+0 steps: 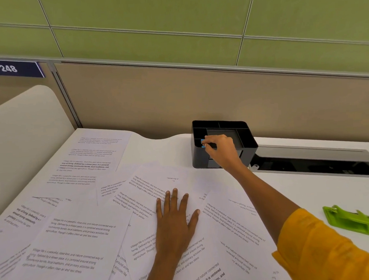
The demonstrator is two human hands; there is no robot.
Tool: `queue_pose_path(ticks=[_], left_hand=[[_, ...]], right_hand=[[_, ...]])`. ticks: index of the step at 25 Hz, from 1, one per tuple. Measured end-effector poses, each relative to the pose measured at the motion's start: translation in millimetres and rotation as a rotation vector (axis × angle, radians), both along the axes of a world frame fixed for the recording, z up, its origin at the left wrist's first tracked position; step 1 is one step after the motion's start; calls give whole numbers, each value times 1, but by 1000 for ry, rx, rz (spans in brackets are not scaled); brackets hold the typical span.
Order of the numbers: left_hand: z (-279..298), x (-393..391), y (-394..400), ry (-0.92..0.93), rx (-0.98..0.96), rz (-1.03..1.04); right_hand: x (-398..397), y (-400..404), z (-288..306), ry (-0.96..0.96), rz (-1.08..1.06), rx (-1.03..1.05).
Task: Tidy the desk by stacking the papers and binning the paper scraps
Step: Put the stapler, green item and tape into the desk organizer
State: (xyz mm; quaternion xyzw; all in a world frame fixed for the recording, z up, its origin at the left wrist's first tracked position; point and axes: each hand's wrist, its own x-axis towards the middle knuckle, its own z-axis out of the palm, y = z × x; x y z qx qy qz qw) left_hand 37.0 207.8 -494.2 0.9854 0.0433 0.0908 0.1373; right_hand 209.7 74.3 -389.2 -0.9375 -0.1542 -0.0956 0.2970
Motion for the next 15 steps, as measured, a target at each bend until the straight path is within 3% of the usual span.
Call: queue_pose_path(ticks=[9, 15], left_hand=[[4, -1, -1, 88, 119, -63], [14, -12, -17, 43, 144, -177]], right_hand=[[-62, -48, 29, -52, -26, 10], [-116, -121, 15, 54, -250, 88]])
